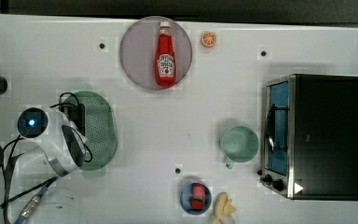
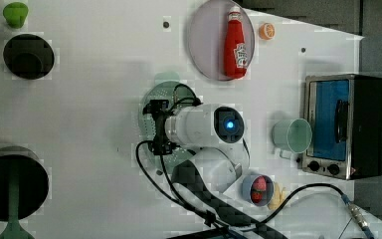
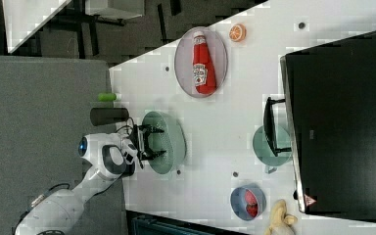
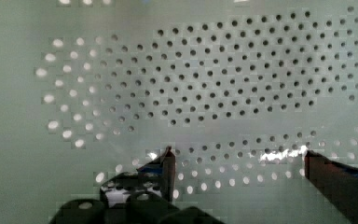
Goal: Drag strainer right to left.
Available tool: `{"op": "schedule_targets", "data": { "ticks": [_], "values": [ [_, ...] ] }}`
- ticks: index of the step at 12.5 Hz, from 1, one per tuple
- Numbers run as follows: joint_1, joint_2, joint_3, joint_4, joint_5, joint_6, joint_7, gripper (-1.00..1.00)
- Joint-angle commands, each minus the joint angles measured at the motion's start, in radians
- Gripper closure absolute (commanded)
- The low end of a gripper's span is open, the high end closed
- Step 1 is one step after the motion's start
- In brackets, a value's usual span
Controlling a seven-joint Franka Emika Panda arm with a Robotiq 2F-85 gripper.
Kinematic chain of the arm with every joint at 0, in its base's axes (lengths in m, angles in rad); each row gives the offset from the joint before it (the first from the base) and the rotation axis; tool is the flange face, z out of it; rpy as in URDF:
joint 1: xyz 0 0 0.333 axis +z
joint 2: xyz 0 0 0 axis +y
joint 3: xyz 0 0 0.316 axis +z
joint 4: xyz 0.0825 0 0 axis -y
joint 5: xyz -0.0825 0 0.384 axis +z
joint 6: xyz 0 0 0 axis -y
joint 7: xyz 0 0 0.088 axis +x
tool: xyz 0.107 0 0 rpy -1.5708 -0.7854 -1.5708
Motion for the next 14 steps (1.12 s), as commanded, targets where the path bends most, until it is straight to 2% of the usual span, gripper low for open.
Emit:
{"op": "schedule_targets", "data": {
  "ticks": [1,6,11,14],
  "values": [
    [0.044,0.022,0.007,0.058,-0.014,-0.016,0.081,-1.0],
    [0.077,0.039,0.007,0.091,-0.014,-0.026,0.089,-1.0],
    [0.086,0.046,0.007,0.114,-0.015,-0.019,0.151,-1.0],
    [0.085,0.009,-0.011,0.116,-0.037,-0.07,0.083,-1.0]
  ]
}}
